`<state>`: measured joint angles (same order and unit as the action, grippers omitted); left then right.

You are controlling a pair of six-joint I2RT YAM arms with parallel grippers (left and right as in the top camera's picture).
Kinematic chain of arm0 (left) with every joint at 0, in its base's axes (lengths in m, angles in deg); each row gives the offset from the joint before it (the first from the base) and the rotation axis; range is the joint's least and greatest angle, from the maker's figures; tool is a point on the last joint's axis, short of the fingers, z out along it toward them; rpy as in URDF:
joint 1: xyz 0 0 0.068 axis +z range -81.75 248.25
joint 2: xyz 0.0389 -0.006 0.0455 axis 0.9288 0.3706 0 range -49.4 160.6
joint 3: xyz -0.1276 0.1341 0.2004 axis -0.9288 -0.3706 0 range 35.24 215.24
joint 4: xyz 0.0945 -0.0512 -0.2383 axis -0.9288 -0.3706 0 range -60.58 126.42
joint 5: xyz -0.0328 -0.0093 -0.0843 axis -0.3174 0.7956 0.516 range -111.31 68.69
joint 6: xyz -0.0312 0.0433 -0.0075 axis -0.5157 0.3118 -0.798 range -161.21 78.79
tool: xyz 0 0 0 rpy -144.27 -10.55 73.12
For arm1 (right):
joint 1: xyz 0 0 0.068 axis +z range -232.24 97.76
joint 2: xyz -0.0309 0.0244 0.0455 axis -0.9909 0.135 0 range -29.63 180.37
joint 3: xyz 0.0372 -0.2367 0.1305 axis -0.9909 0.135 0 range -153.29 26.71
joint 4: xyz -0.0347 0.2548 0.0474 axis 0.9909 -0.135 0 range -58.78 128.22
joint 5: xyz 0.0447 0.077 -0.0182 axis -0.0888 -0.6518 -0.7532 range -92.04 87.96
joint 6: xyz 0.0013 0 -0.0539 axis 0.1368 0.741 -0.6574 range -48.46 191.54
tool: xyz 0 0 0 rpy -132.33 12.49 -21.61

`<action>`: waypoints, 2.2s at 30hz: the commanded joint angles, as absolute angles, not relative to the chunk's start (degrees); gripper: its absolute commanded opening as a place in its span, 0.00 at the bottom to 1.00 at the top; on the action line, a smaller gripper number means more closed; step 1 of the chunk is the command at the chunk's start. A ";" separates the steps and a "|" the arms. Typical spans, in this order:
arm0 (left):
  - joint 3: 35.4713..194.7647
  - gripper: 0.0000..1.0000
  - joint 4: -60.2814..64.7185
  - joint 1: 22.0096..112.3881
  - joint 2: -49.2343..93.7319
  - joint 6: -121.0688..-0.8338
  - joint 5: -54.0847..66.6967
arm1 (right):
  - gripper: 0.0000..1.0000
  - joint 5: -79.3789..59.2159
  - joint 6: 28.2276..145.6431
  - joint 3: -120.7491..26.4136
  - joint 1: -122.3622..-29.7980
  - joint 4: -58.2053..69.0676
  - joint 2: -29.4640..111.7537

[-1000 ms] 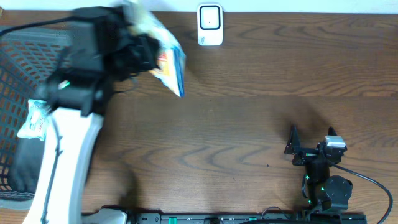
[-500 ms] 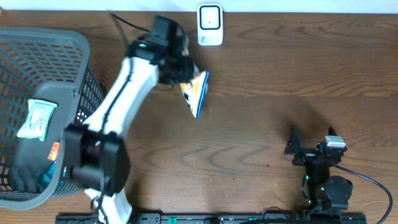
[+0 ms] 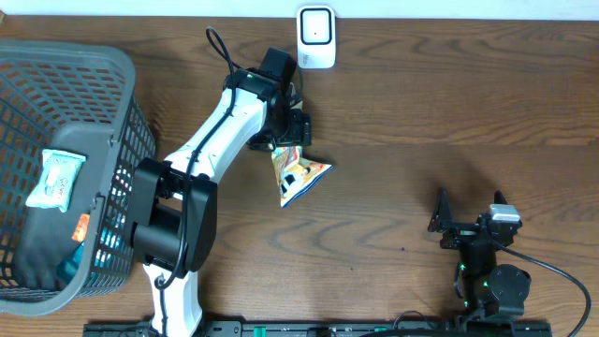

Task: Scan the item barcode
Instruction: 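Carry the snack bag to the table centre and release it, then reach the left gripper into the basket and grasp the Listerine bottle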

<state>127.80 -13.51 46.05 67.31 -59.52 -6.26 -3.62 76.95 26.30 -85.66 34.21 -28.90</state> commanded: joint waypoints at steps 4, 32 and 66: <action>128.17 0.98 -16.35 46.36 63.33 -59.78 -7.66 | 0.99 -3.69 77.25 26.39 -85.53 34.03 -29.14; 128.17 0.98 -25.20 46.38 16.21 -59.72 -35.55 | 0.99 -3.67 77.23 26.39 -85.53 34.03 -29.14; 129.59 0.98 -40.96 101.35 31.72 -100.76 -29.04 | 0.99 -3.67 77.23 26.39 -85.53 34.03 -29.14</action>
